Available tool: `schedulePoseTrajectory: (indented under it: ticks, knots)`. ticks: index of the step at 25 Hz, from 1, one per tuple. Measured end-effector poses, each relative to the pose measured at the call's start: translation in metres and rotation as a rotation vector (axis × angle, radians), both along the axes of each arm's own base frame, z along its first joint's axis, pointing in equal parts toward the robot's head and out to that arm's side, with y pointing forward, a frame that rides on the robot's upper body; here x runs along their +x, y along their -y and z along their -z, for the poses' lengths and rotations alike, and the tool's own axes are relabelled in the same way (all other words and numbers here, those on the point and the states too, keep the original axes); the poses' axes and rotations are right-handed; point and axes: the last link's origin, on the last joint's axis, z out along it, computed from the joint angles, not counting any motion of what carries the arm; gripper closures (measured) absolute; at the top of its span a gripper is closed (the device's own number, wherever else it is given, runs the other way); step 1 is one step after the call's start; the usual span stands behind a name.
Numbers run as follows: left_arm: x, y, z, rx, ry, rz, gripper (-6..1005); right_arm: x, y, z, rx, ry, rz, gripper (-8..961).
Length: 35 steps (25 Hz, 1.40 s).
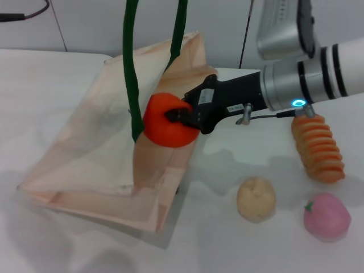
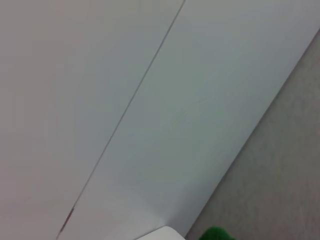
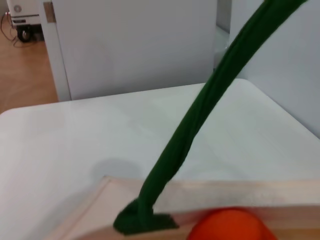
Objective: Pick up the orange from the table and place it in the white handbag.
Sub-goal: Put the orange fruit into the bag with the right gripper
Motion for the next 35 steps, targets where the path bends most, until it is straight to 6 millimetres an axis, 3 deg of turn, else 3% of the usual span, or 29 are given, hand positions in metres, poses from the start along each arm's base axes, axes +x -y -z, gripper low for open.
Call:
schedulePoseTrajectory:
  ticks: [11, 35]
  knots:
    - [0.009, -0.003, 0.000, -0.008, 0.006, 0.011, 898, -0.006, -0.004, 0.020, 0.038, 0.048, -0.003, 866]
    - [0.017, -0.006, -0.002, -0.006, 0.011, 0.024, 899, -0.021, 0.001, 0.037, 0.045, 0.067, -0.057, 854]
